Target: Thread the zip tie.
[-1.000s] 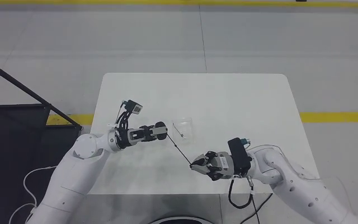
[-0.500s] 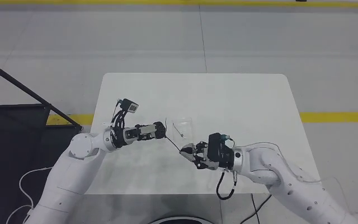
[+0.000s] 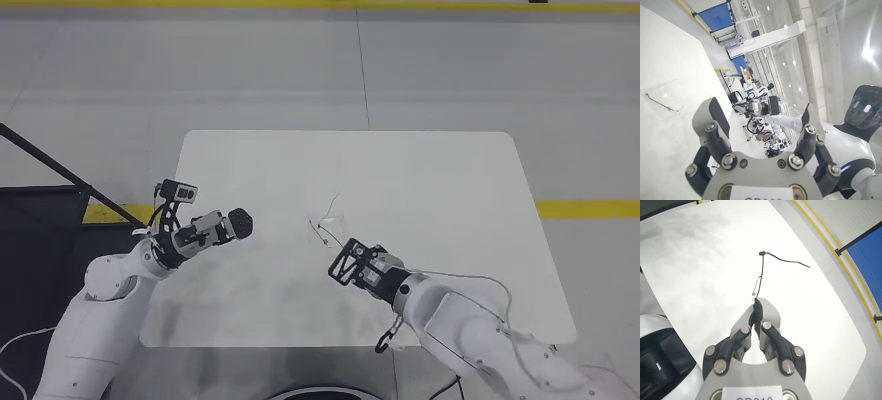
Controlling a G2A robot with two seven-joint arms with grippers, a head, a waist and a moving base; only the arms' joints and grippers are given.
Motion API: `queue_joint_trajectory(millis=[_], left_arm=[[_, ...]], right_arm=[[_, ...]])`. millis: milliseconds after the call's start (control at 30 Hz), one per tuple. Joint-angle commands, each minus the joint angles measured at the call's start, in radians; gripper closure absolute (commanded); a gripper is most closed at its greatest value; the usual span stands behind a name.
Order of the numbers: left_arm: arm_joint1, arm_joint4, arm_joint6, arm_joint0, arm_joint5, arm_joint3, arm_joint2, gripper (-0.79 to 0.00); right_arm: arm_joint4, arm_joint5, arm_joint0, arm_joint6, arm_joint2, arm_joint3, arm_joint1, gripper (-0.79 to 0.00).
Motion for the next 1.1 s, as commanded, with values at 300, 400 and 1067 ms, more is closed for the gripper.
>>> queue_joint_trajectory(millis=[300,400,1067], left_arm=[[0.0,0.001,0.0,-0.001,0.0,0.0,0.001,-0.785],[0.0,0.001,0.0,-0.001,0.0,0.0,0.001,-0.785],[0.0,0.001,0.0,-0.001,0.0,0.0,0.001,-0.785]], right_arm=[[-0.085,-0.089,0.011,0.04,-0.027,0.004,-0.005,0.0],[-0.187,-0.107,0.05,0.195,-0.082,-0.021,-0.03,0.0],[-0.346,-0.063,0.369,0.788,-0.392,0.308,-0.39,0.0]])
